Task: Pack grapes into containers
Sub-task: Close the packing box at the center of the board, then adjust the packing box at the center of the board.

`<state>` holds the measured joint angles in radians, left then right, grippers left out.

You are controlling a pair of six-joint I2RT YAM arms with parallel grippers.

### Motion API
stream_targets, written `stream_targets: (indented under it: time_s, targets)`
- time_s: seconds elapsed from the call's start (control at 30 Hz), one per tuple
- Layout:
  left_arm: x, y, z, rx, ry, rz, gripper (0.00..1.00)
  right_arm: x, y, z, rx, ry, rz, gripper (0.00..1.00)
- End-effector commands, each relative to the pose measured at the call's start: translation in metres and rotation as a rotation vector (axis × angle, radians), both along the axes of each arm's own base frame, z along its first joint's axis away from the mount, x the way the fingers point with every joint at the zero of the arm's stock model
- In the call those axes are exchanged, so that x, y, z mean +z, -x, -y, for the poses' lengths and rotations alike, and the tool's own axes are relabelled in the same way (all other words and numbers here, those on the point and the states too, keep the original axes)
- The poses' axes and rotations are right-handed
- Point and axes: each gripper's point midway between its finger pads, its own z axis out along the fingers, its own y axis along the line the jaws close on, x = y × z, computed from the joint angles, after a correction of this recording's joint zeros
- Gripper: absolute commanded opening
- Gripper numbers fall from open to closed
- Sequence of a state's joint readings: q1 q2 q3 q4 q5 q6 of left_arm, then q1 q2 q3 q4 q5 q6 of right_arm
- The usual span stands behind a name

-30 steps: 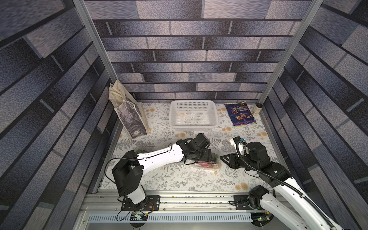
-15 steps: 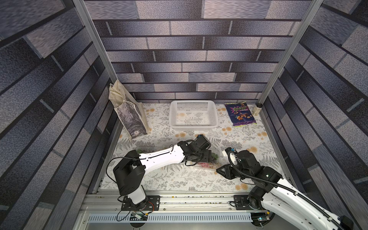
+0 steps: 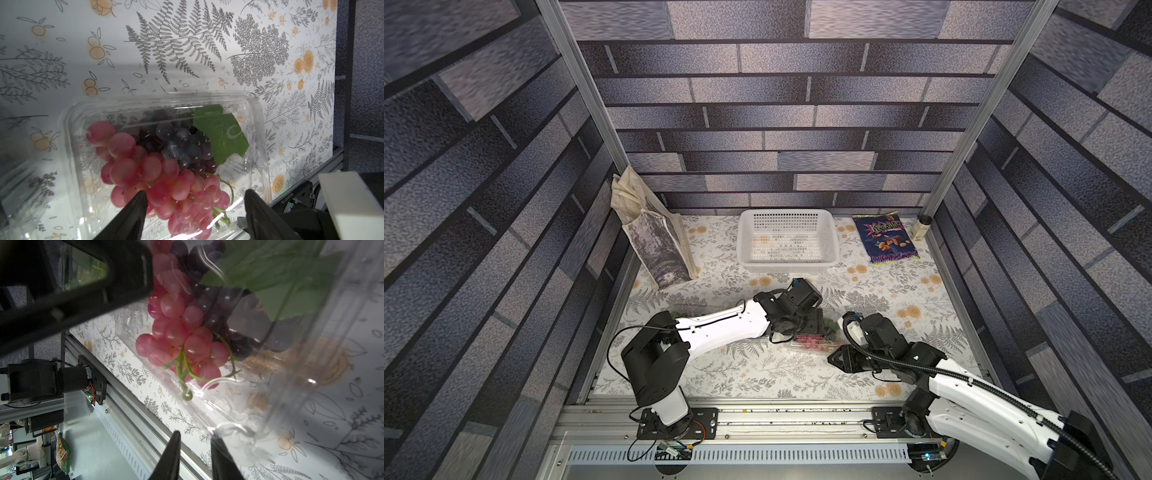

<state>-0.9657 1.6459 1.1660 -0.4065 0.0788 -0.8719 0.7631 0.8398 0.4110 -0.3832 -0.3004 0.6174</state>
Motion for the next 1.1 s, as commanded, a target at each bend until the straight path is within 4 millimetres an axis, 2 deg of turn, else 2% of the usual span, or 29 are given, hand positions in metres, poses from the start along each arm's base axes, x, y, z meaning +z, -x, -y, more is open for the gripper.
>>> stream_targets:
  time_s: [0.0, 0.13, 0.57, 0.8, 1.07]
  targets:
    - [0.001, -0.007, -0.007, 0.031, -0.019, 0.003, 0.77, -0.004, -0.007, -0.004, -0.024, -0.010, 0.014, 0.29]
    - [0.004, -0.011, -0.011, 0.041, -0.022, 0.014, 0.77, -0.013, -0.011, -0.006, -0.034, 0.008, 0.006, 0.29]
    - [0.020, -0.028, -0.037, 0.103, -0.030, 0.068, 0.78, -0.012, -0.043, -0.027, -0.049, 0.010, 0.067, 0.28]
    - [0.024, -0.036, -0.039, 0.105, -0.030, 0.083, 0.78, -0.015, -0.061, -0.039, -0.065, 0.005, 0.092, 0.28]
    - [0.027, -0.040, -0.040, 0.112, -0.026, 0.095, 0.78, -0.019, -0.072, -0.048, -0.050, 0.026, 0.103, 0.27]
